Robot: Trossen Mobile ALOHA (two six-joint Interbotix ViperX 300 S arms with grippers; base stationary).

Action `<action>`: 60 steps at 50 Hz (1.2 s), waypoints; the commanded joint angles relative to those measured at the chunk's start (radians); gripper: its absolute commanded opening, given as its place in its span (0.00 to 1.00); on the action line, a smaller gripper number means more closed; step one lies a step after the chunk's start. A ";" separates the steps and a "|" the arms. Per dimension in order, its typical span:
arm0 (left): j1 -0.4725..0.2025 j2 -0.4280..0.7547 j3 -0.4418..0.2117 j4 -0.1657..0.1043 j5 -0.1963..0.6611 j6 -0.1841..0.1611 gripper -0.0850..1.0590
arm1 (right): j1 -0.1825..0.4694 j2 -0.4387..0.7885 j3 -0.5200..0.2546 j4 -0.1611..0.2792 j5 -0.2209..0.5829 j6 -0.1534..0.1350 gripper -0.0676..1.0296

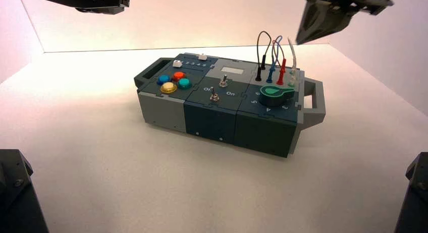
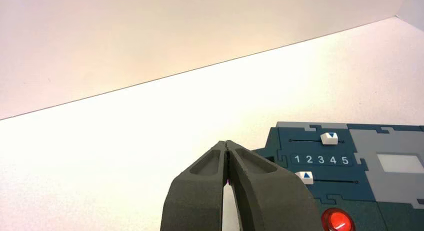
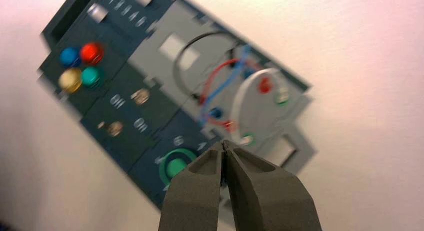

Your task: Turn the knob to position 2.

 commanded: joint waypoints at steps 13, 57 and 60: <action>0.002 -0.011 -0.012 0.002 -0.011 0.002 0.05 | -0.057 -0.071 -0.025 -0.057 -0.100 -0.002 0.04; 0.011 -0.003 -0.014 0.002 -0.011 0.003 0.05 | -0.176 -0.061 0.094 -0.060 -0.374 0.009 0.04; 0.012 -0.003 -0.014 0.002 -0.011 0.003 0.05 | -0.181 -0.063 0.097 -0.057 -0.379 0.009 0.04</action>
